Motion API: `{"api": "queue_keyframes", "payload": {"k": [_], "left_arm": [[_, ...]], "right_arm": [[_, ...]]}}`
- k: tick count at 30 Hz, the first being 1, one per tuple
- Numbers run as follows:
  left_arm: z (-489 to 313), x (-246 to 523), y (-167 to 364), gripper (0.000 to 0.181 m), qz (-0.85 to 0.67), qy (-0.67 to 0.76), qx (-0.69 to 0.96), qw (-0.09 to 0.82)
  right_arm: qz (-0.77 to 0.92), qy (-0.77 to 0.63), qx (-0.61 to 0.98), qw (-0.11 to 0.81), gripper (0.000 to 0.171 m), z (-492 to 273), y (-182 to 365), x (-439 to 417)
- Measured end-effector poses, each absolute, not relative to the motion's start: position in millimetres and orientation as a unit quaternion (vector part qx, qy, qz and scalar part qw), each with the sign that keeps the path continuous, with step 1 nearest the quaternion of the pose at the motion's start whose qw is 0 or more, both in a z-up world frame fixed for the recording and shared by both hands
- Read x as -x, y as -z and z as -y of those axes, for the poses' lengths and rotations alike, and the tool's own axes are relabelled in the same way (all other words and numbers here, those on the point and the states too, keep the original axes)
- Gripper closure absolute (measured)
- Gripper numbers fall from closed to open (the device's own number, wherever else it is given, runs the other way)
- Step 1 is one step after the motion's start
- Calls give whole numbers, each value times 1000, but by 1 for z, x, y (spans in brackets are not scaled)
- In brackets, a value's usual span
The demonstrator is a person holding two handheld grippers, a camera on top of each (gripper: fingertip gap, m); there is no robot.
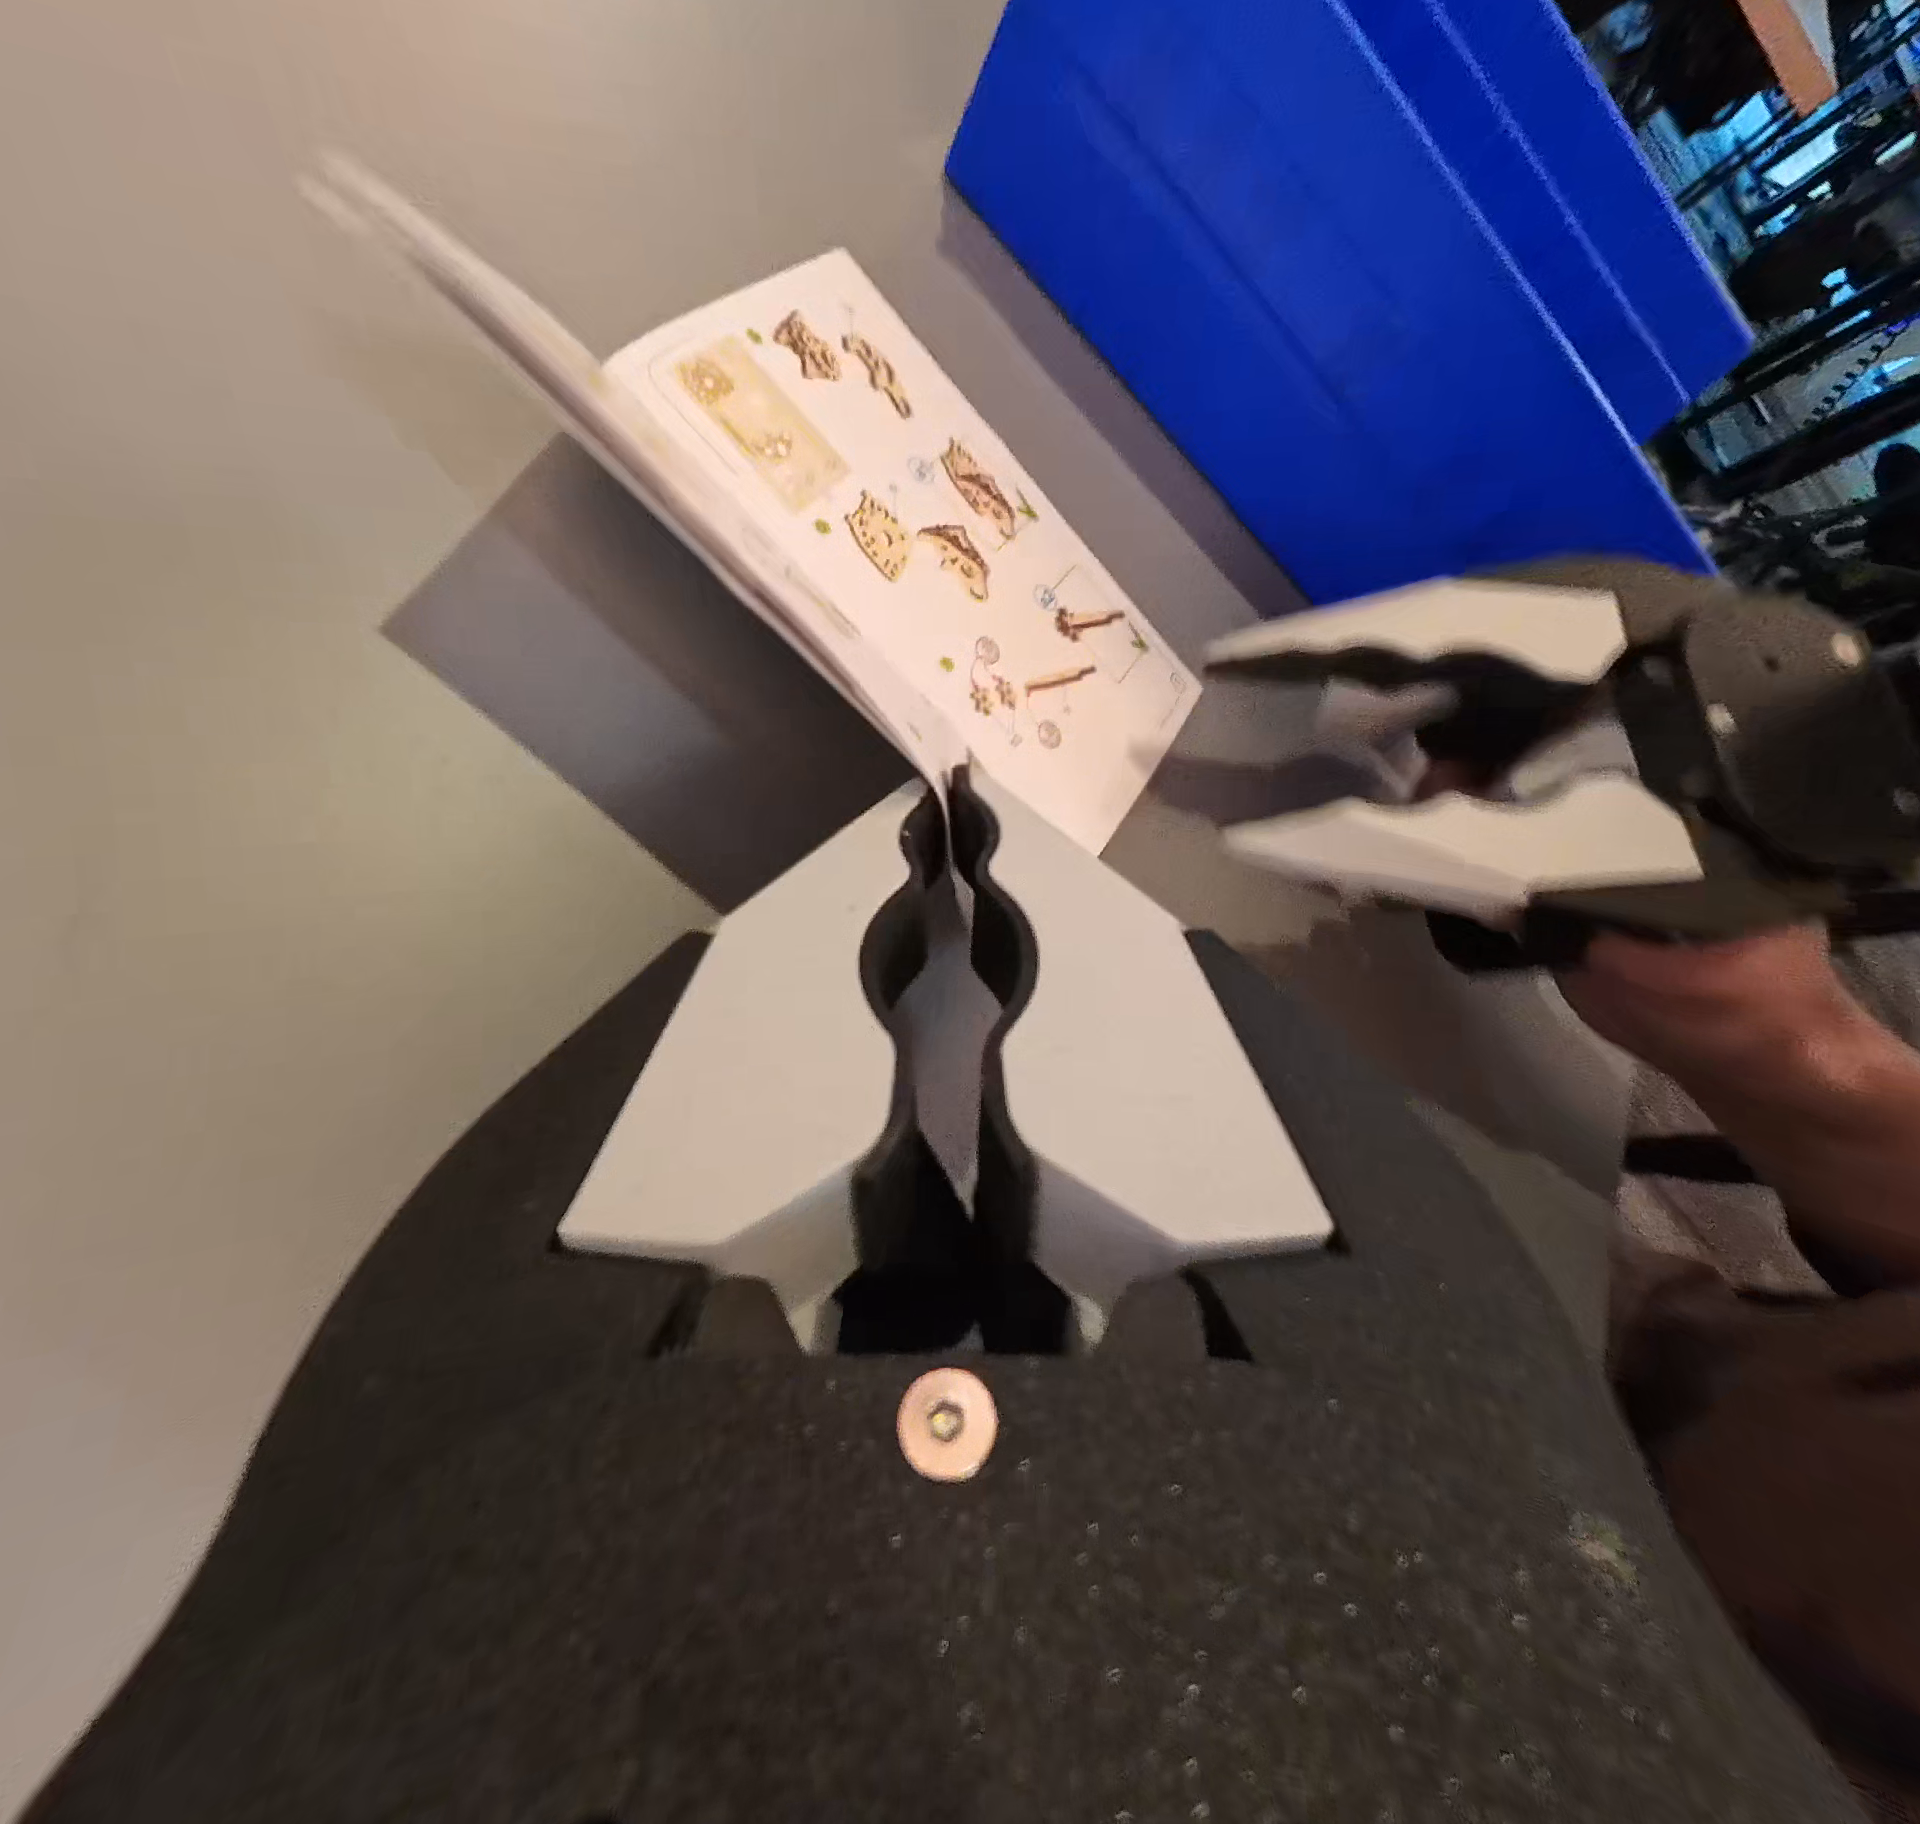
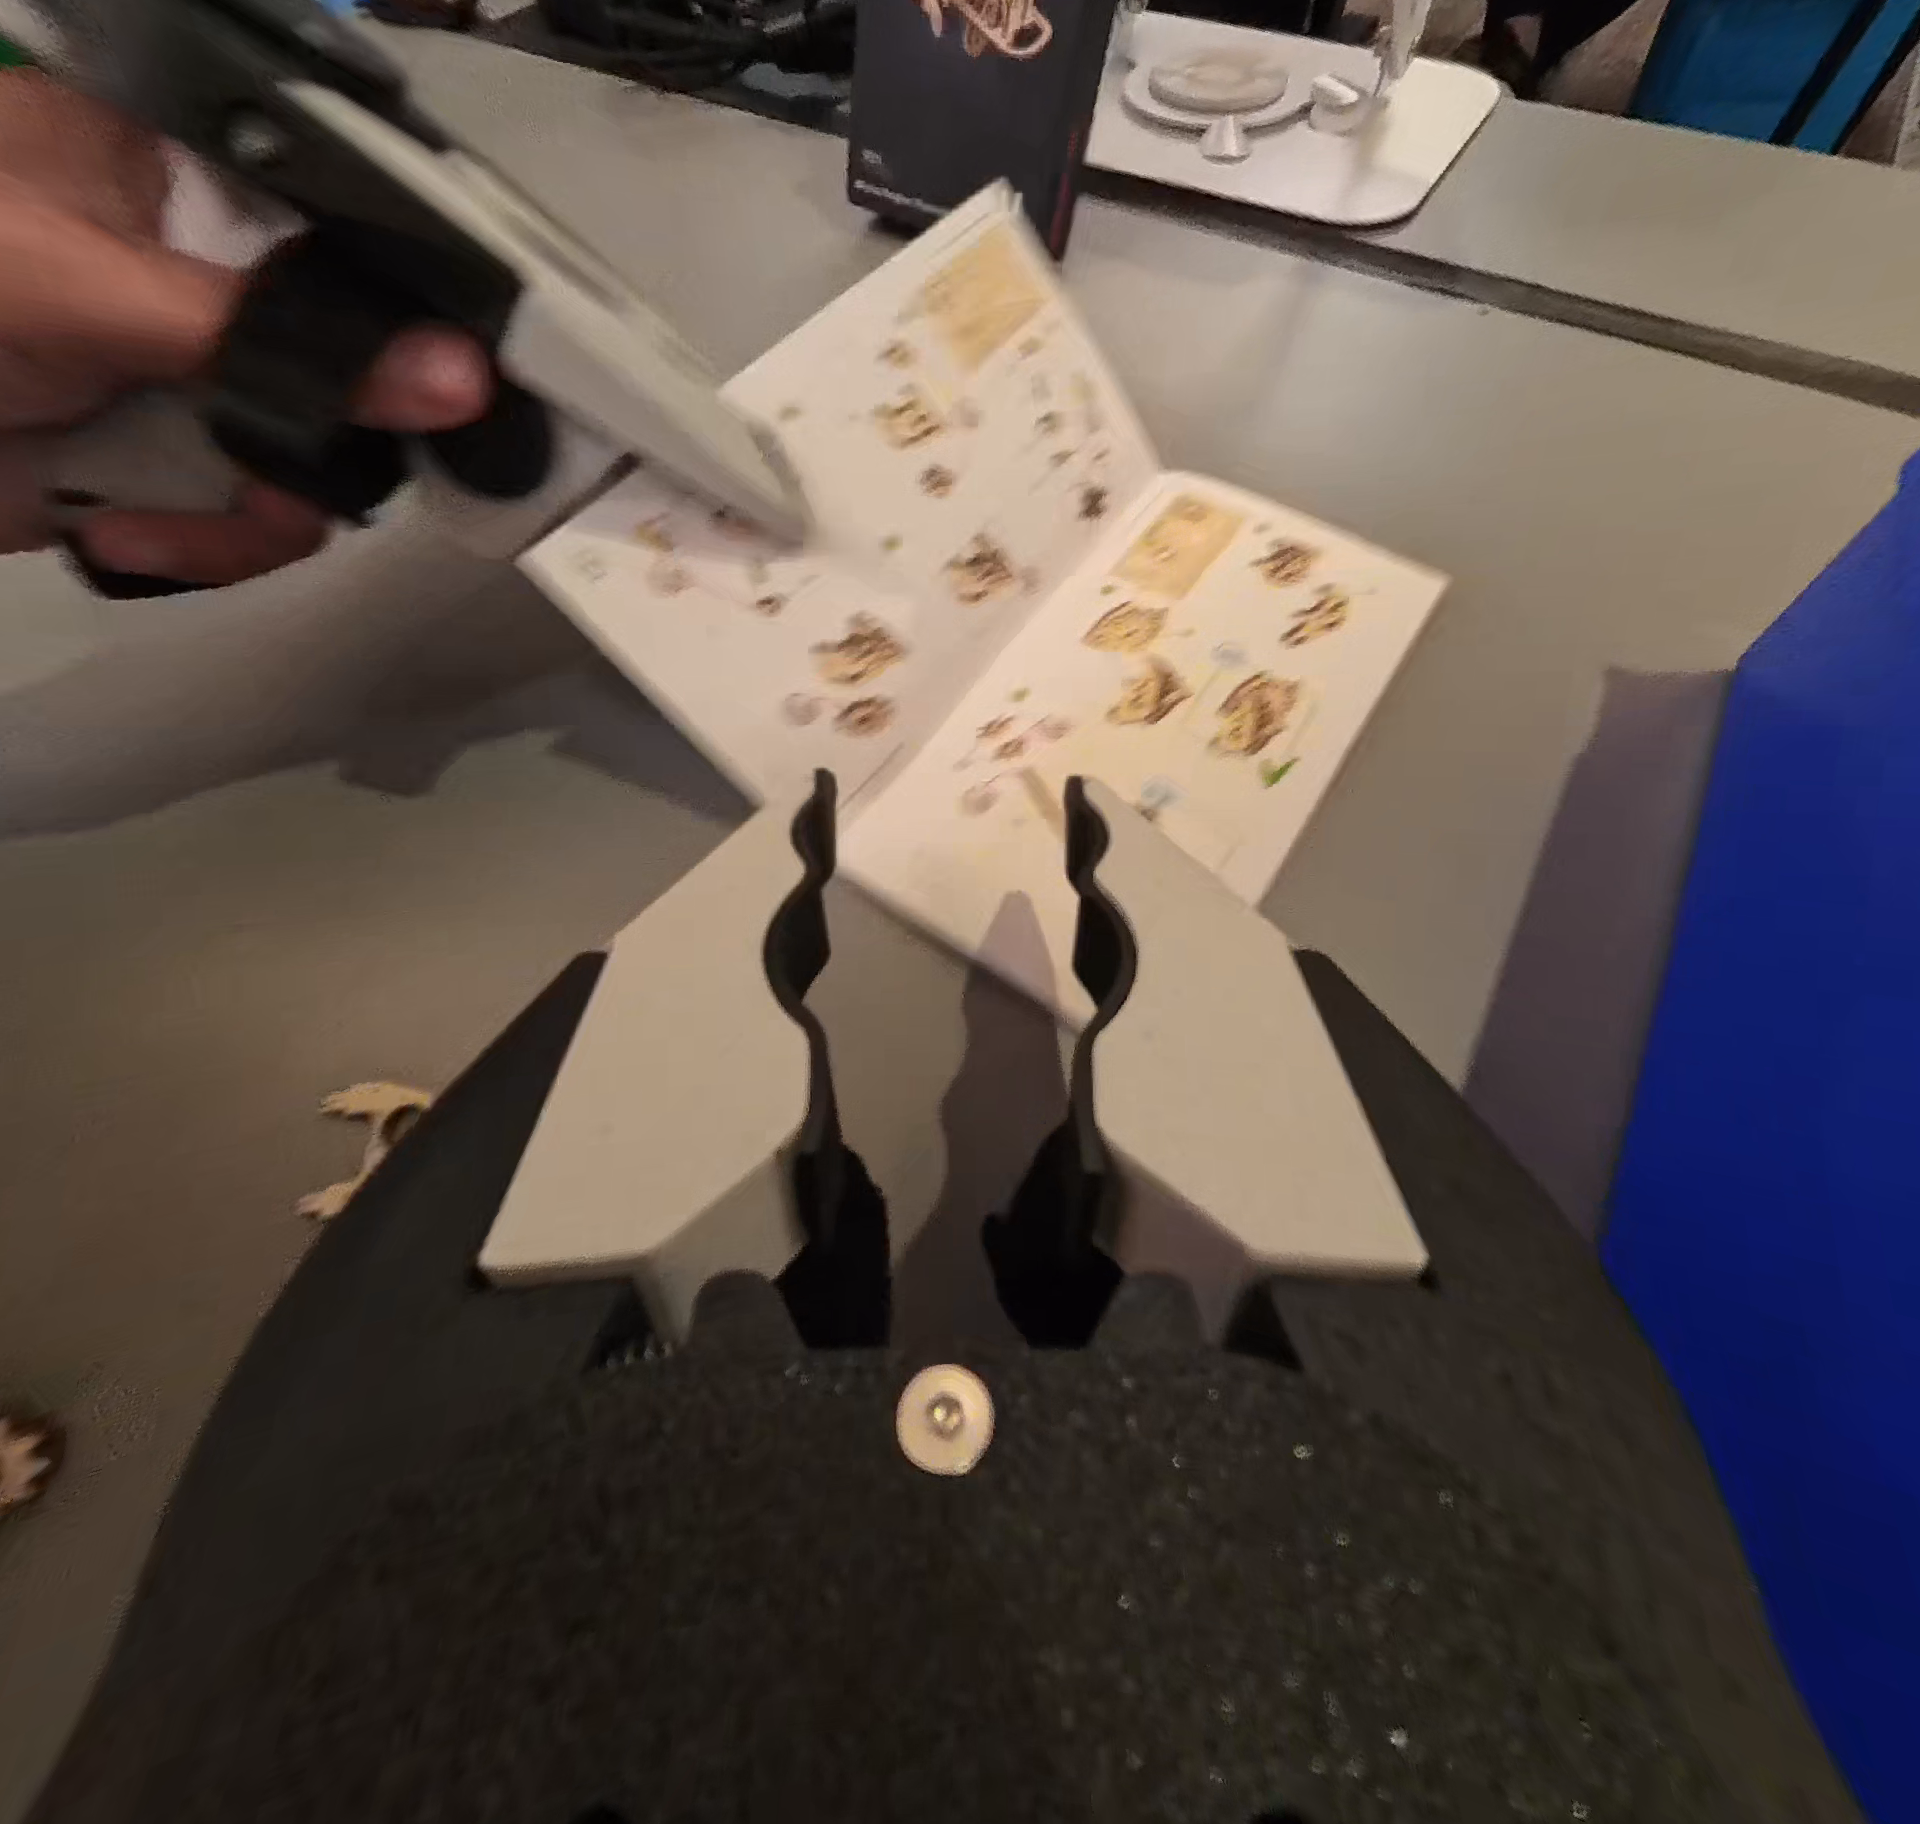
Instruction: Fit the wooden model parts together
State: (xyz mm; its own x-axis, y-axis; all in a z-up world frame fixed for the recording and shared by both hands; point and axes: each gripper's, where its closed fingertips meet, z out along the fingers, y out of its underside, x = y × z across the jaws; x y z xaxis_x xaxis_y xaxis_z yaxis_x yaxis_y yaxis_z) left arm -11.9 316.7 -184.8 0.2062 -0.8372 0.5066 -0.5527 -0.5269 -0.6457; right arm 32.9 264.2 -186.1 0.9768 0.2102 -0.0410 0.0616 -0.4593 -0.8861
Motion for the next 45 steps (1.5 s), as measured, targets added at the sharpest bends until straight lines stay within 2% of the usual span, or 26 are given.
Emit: {"api": "queue_keyframes", "payload": {"k": [1, 3, 6, 10, 15, 22, 27, 45], "left_arm": [[-312, 22, 188, 181, -458, 433, 762, 146], [-306, 41, 192, 181, -442, 440, 772, 121], [-294, 64, 194, 181, -418, 456, 782, 85], [-283, 85, 200, 181, -420, 451, 784, 72], [-277, 96, 216, 181, -429, 461, 773, 76], [-276, 97, 212, 181, -436, 496, 745, 92], [-272, 104, 207, 181, -410, 532, 738, 60], [-275, 103, 209, 181, -402, 529, 744, 67]], "right_arm": [[82, -72, 849, 517, 129, -270, 184, -35], [82, -85, 850, 514, 142, -279, 182, -34], [95, -125, 870, 468, 141, -286, 195, -20], [132, -73, 899, 411, 140, -280, 223, -22], [153, -54, 896, 413, 144, -275, 223, -20], [153, -52, 896, 413, 144, -275, 223, -19], [167, -55, 894, 413, 146, -275, 223, -15], [165, -63, 894, 411, 146, -274, 223, -15]]}}
